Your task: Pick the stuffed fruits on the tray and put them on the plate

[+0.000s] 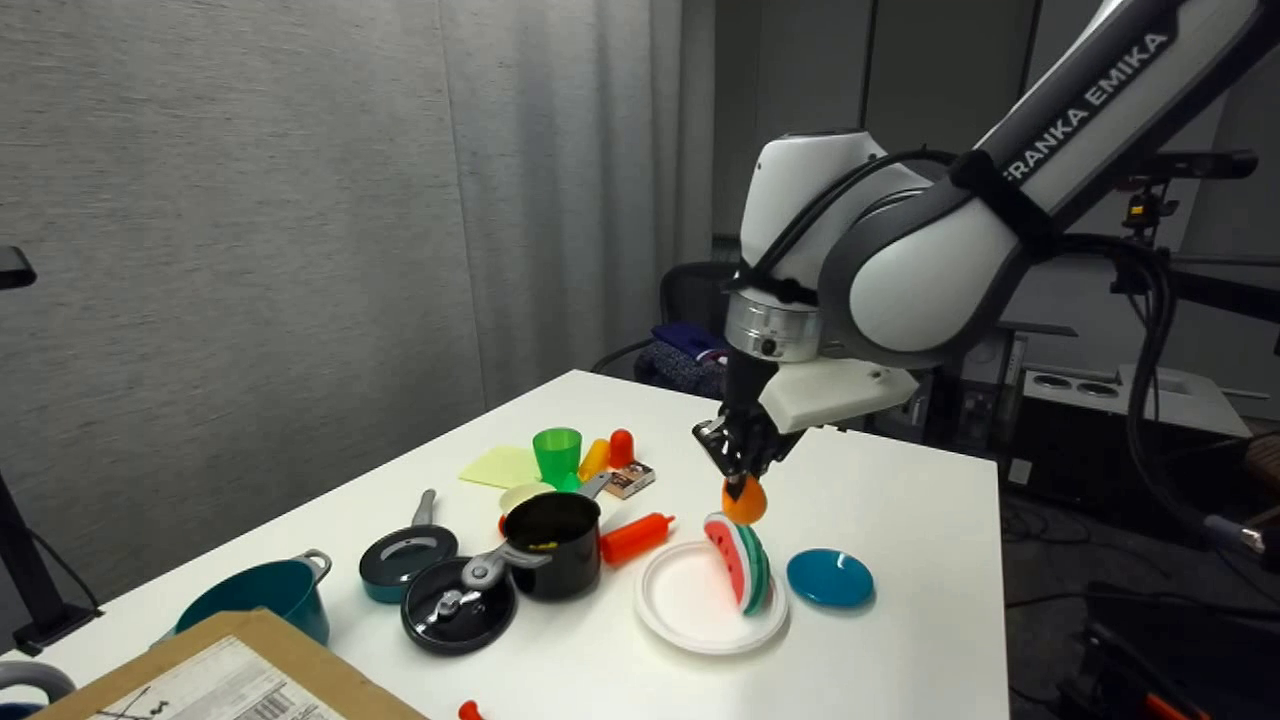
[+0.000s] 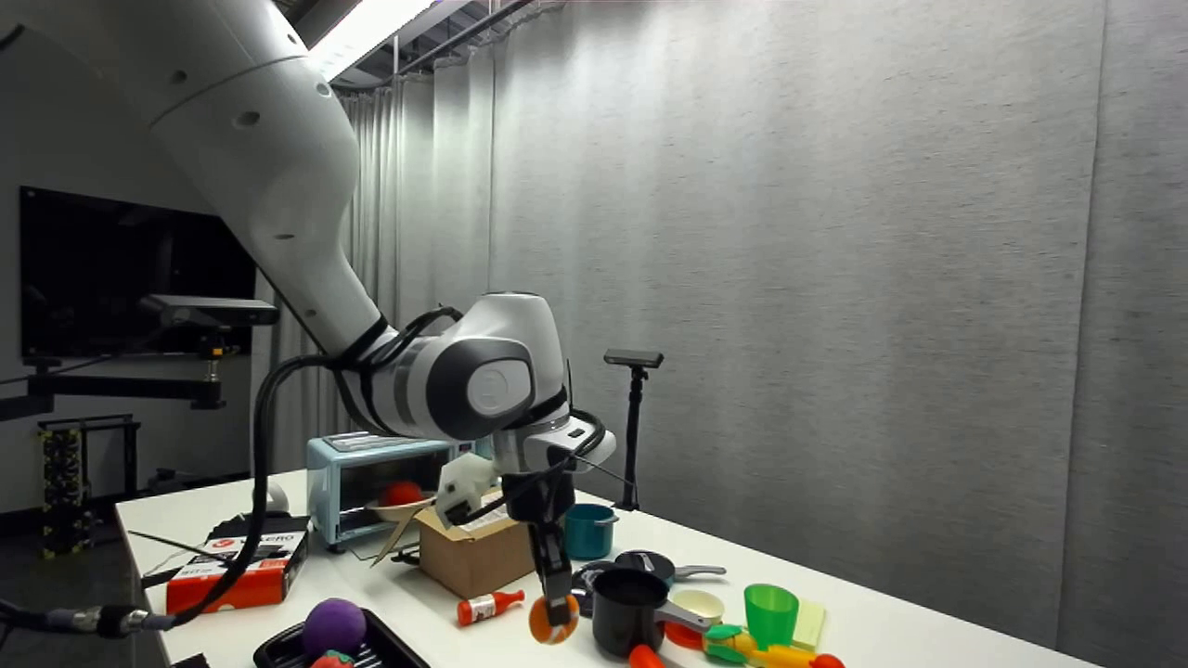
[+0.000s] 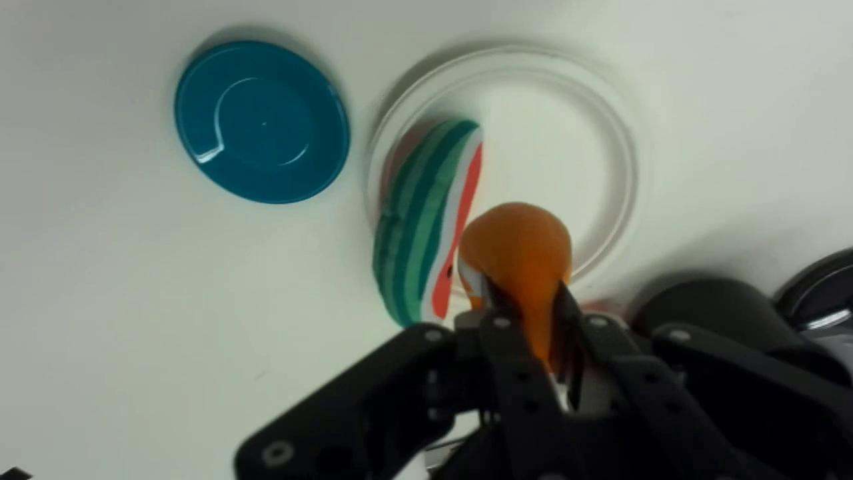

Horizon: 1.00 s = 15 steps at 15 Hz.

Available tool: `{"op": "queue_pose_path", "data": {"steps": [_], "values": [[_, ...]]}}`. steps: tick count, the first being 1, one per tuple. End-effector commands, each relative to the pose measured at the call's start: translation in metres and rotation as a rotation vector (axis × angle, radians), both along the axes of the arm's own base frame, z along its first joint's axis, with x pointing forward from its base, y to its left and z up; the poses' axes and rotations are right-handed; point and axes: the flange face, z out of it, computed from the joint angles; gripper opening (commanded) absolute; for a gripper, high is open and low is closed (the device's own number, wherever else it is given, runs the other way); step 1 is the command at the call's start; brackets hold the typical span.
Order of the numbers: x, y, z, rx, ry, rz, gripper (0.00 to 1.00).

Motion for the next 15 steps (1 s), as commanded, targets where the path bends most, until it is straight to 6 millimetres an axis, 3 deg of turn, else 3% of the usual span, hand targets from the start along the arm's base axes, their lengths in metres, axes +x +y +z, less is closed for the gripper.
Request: {"op": "queue_pose_path", "data": {"steps": [1,4,10,14,15], "values": [[-0.005,-0.031,-0.021,-0.054,-0.019,-0.13,0.04],[-0.007,-0.032,-0.04,-0.033,-0.031,-0.159,0.04],[0.004,-0.019,-0.049,-0.013,-0.08,-0.164,0.04],[0.012,0.01,-0.047,-0.002,-0.087,-0.105,0.04],[0.012,0.018,-0.047,-0.003,-0.091,-0.097,0.14]]}}
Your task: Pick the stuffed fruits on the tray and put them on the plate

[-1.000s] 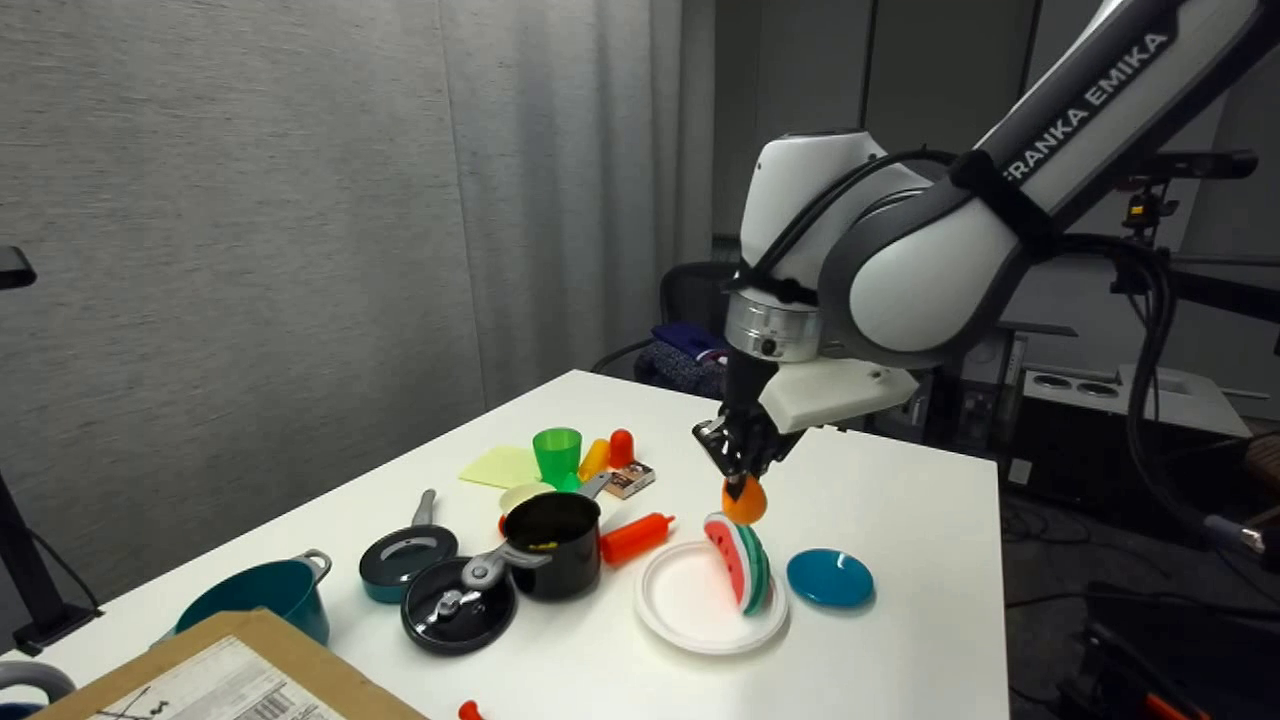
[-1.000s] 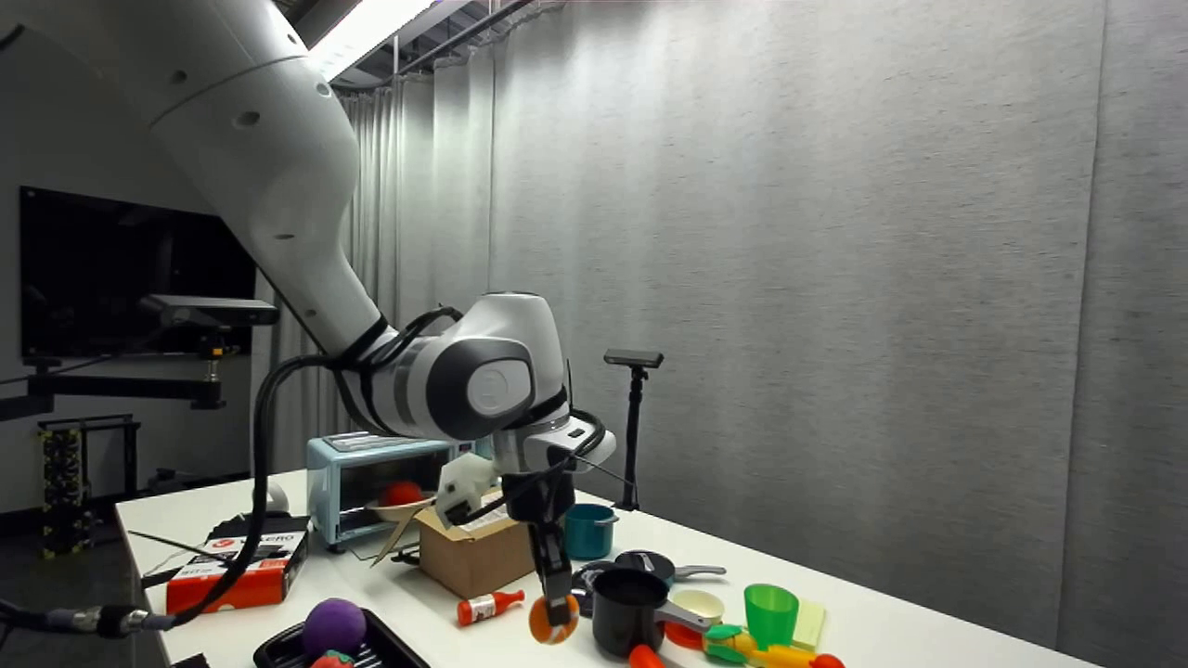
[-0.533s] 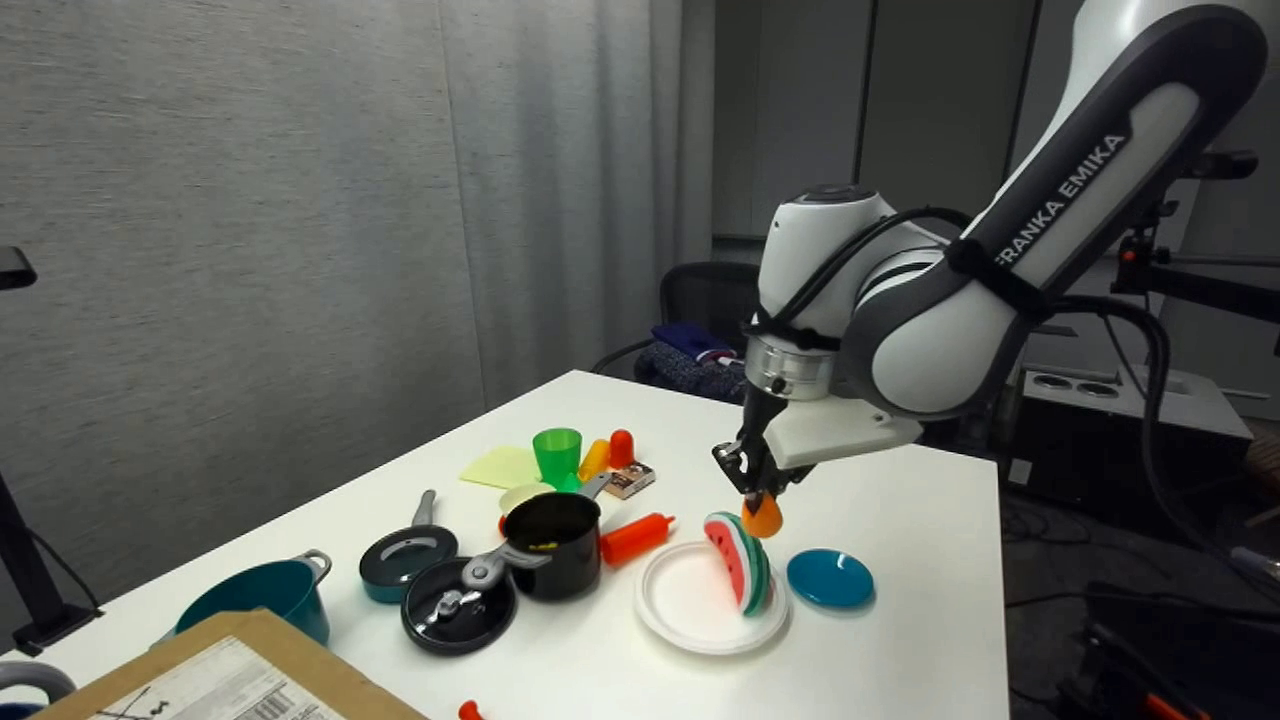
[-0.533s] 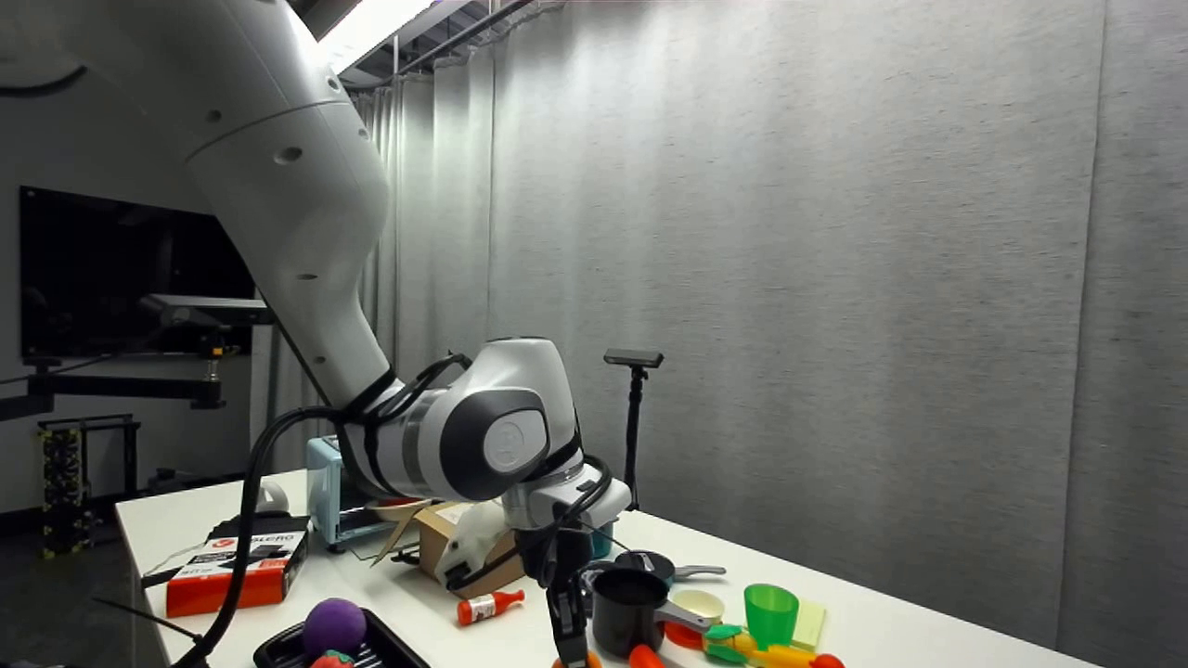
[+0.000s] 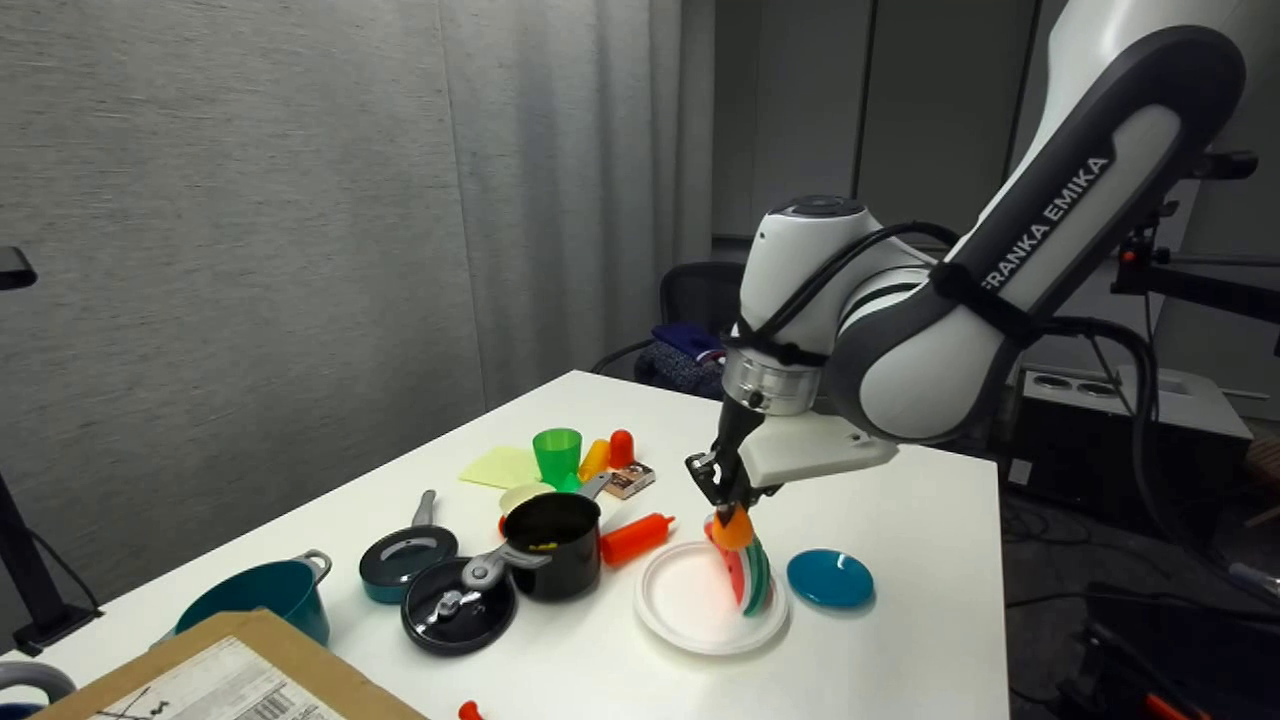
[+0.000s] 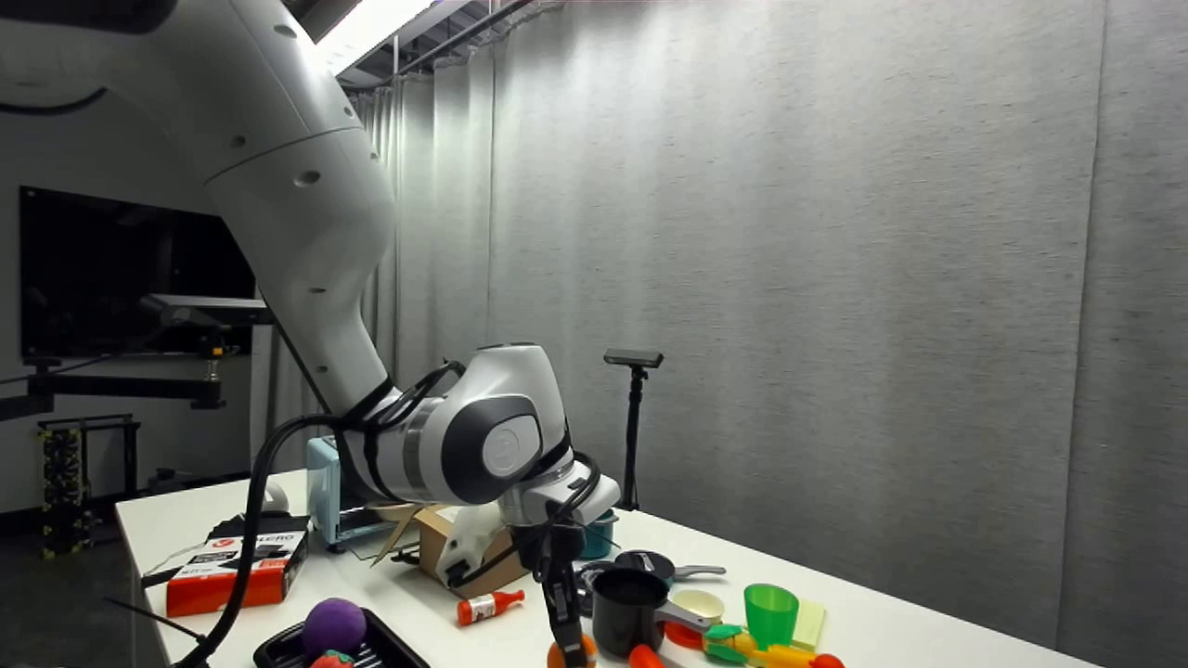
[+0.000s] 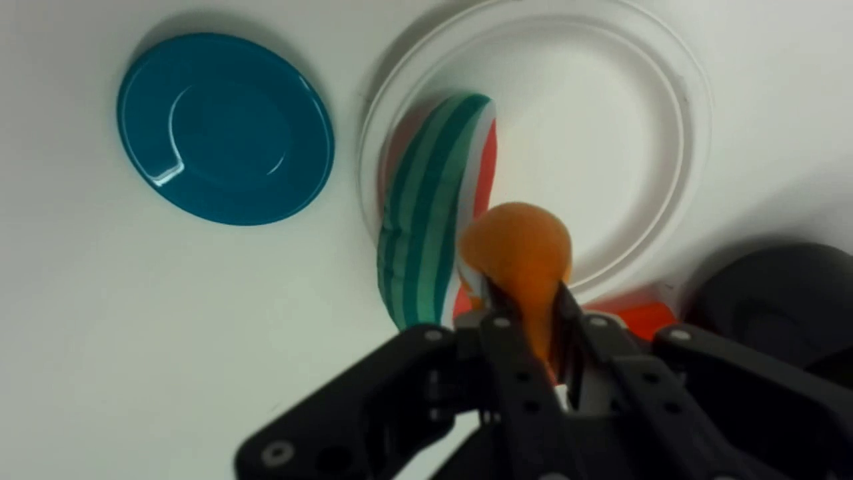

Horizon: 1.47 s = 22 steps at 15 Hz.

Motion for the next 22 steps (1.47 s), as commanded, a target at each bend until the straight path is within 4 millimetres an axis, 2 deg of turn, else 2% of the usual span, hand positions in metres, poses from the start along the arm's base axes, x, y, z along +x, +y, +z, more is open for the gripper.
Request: {"op": "queue_pose_path", "data": {"steps": [1,2,3,6,9,10,13,18,20,22], "values": [[0.004,0.03,0.002,0.009,-0.019,0.043,0.39],[0.0,0.041,0.003,0.01,-0.019,0.064,0.41],[-0.005,0.052,0.002,0.006,-0.014,0.087,0.47],[-0.028,0.092,-0.007,-0.019,0.043,0.155,0.7],[-0.046,0.114,-0.009,-0.04,0.093,0.151,0.94],[-0.048,0.117,-0.007,-0.041,0.101,0.133,0.99],[-0.049,0.123,-0.006,-0.056,0.119,0.095,1.0],[-0.055,0.141,-0.022,0.077,0.148,0.117,1.0],[-0.051,0.147,-0.027,0.153,0.168,0.149,1.0],[-0.046,0.148,-0.027,0.122,0.188,0.178,1.0]]}}
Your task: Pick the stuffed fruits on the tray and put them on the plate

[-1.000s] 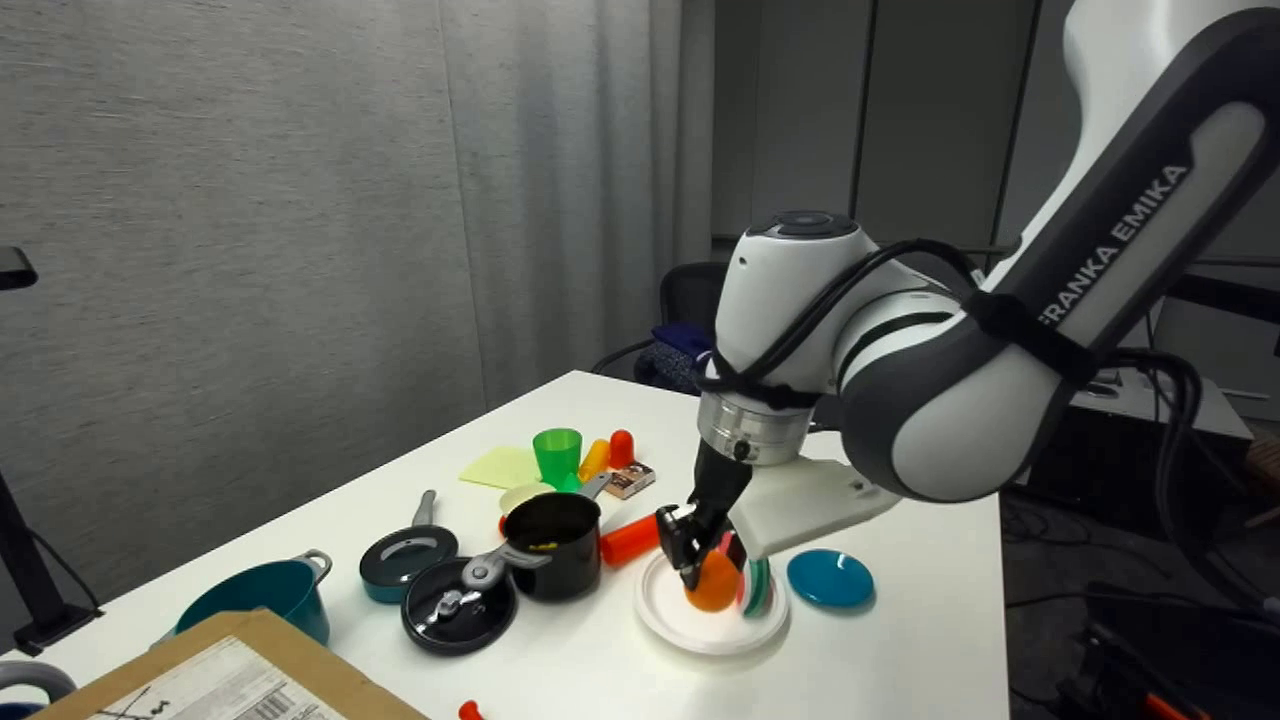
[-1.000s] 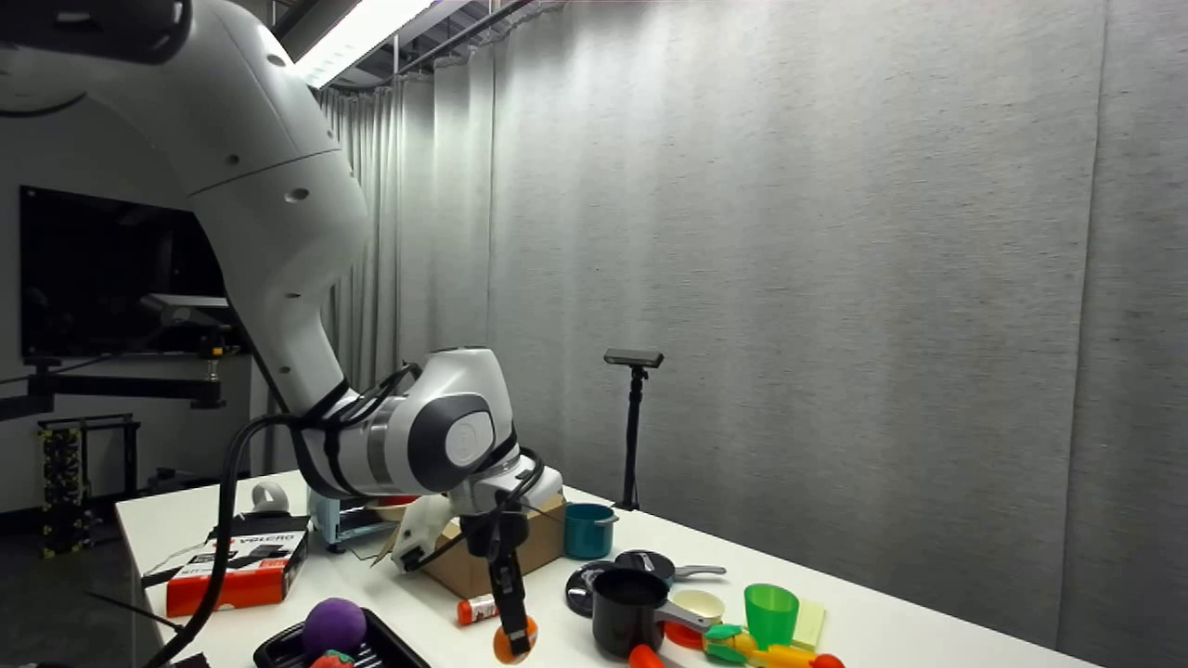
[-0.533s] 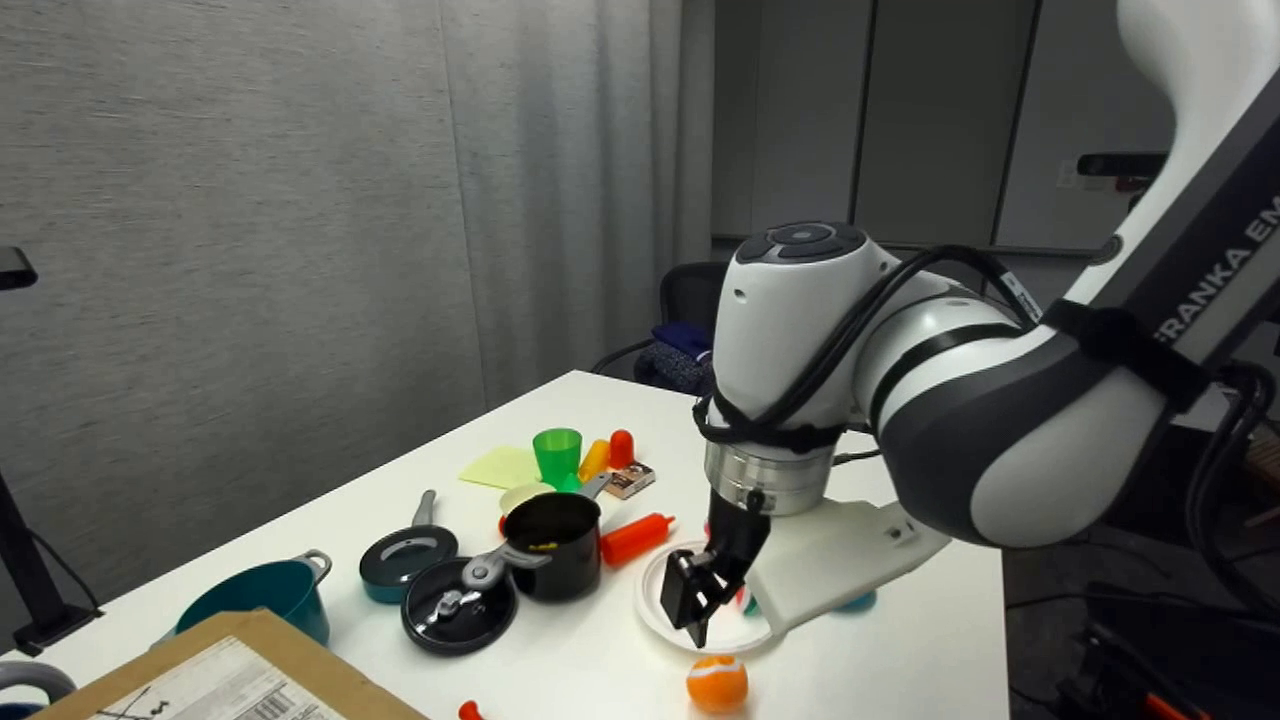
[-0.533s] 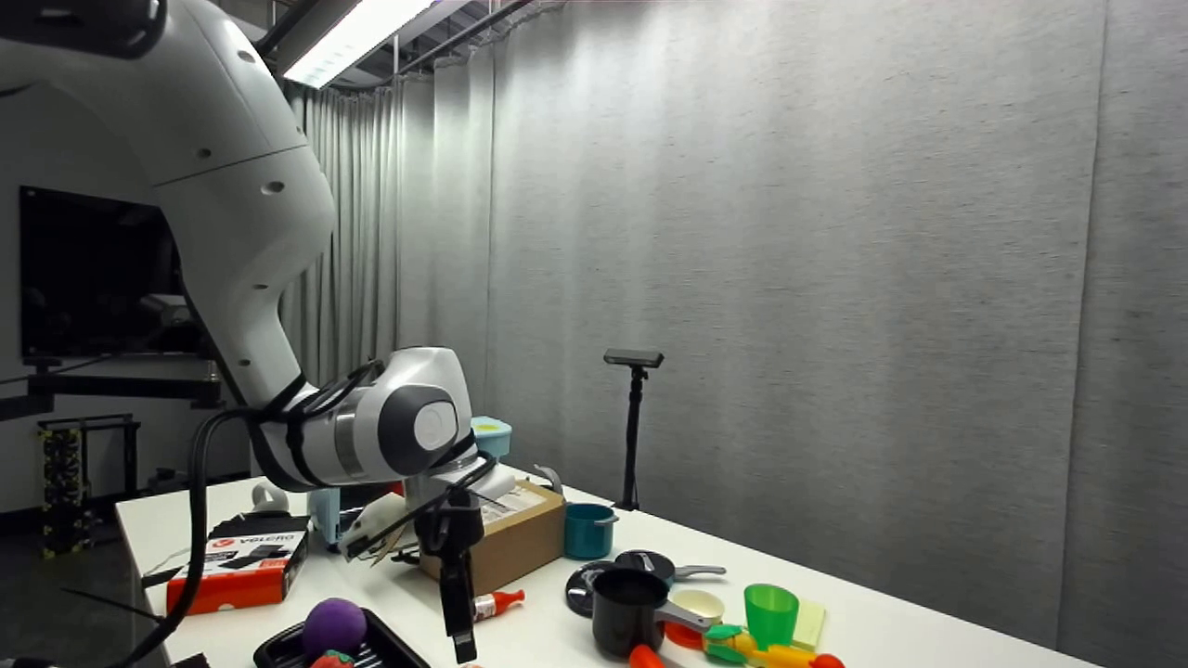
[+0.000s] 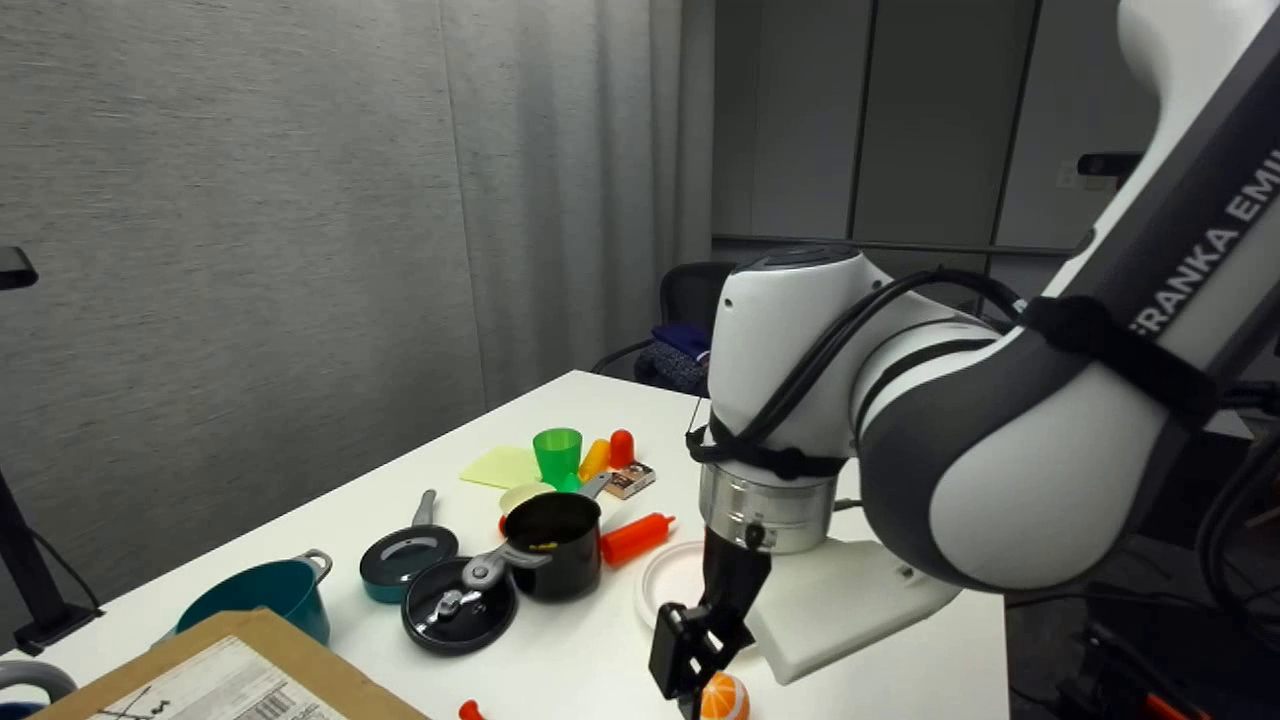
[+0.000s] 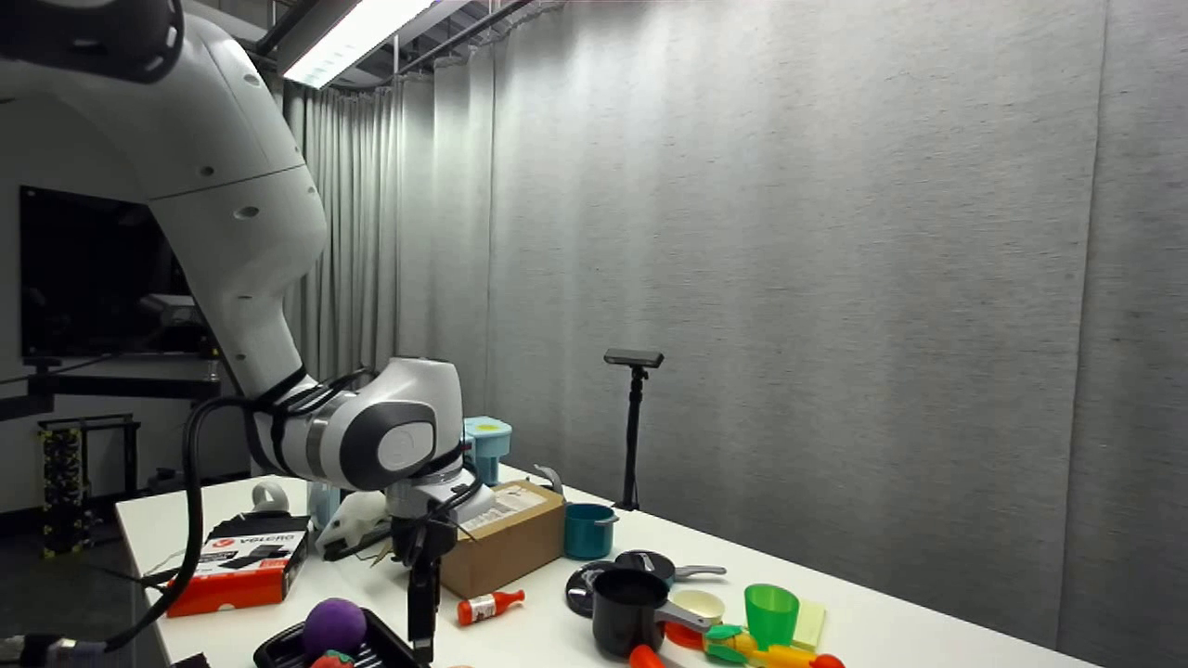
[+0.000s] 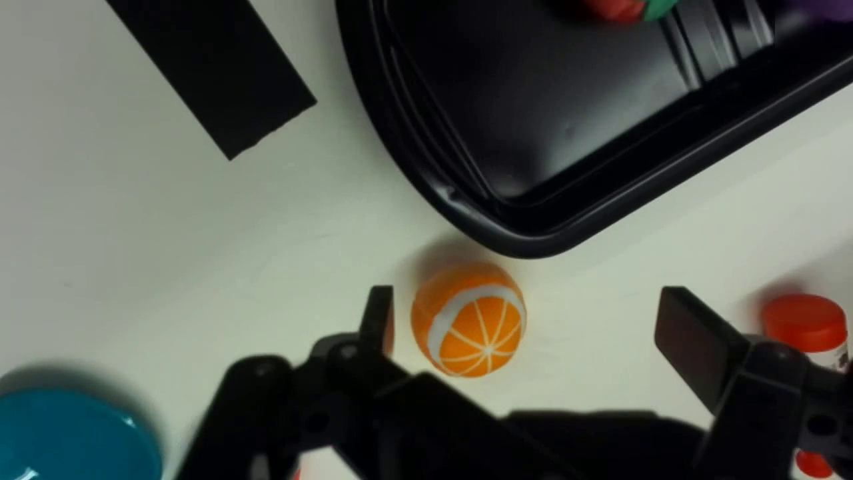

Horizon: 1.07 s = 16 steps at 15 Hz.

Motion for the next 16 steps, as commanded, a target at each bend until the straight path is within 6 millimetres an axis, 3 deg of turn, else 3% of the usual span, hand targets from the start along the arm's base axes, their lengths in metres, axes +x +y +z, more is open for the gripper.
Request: {"op": "queue_pose_path", "data": {"steps": [1,7,8,16], "values": [[0.012,-0.004,0.001,-0.023,-0.01,0.041,1.0],[0.019,0.003,-0.012,-0.147,0.001,0.083,1.0],[0.014,-0.005,-0.008,-0.113,-0.009,0.076,1.0],[0.017,0.002,-0.013,-0.125,0.002,0.084,1.0]]}}
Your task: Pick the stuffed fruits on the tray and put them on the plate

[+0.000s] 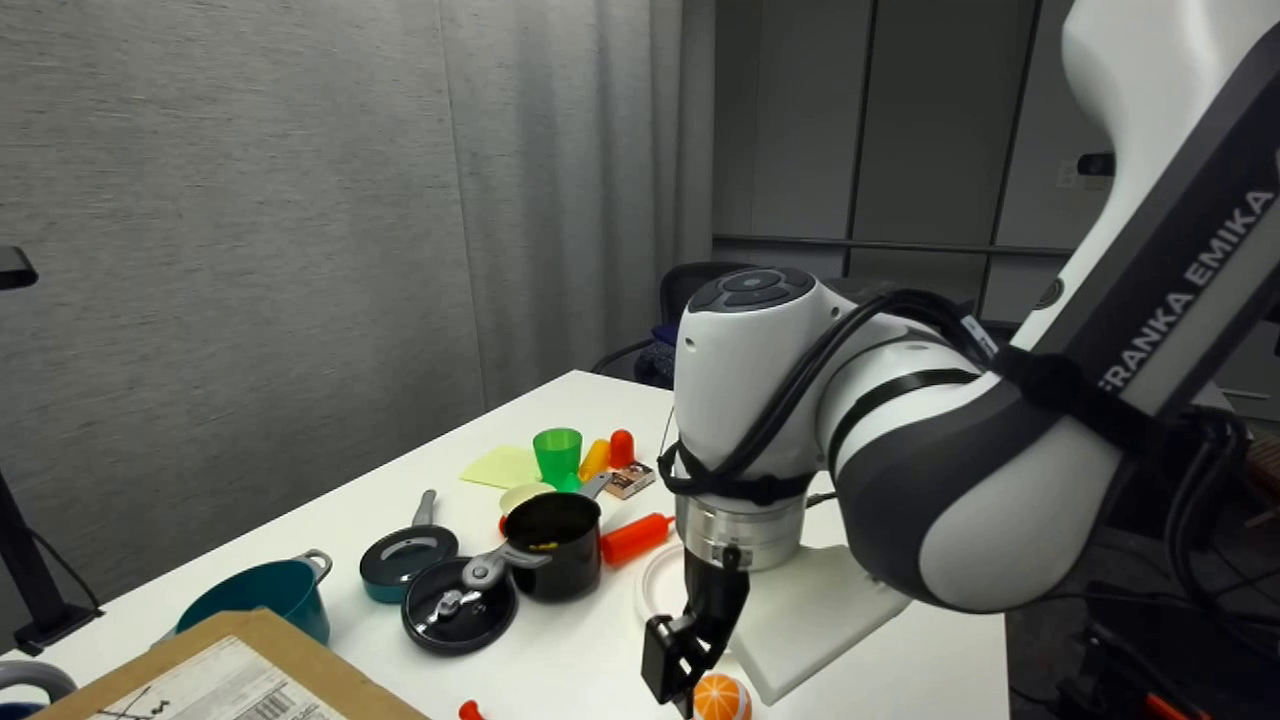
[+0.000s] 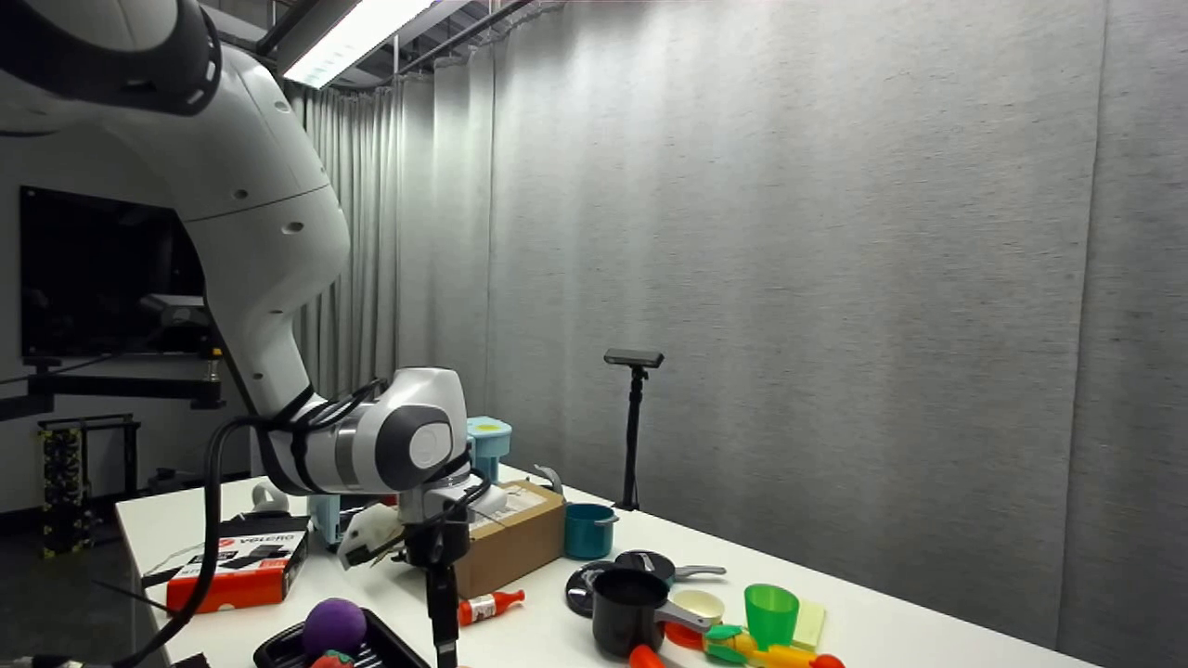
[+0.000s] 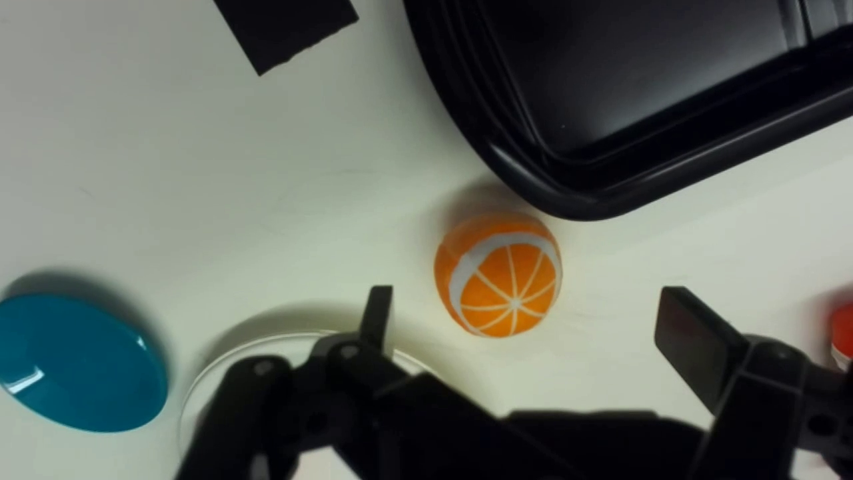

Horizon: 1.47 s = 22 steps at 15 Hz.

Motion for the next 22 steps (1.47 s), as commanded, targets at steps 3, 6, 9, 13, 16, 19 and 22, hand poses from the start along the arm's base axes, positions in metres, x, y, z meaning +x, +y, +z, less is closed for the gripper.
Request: {"op": "queue_pose_path", "data": {"steps": [3,6,9,13,16,19,22], "values": [[0.0,0.0,0.001,0.0,0.001,0.0,1.0],[0.0,-0.001,-0.002,0.003,-0.003,0.004,1.0],[0.006,0.001,-0.007,0.021,-0.041,0.004,1.0],[0.01,0.002,-0.021,0.037,-0.05,0.025,1.0],[0.01,0.001,-0.032,0.016,-0.029,0.048,1.0],[0.016,-0.005,-0.038,-0.015,-0.043,0.053,0.93],[0.022,-0.011,-0.044,-0.04,-0.062,0.08,0.58]]}}
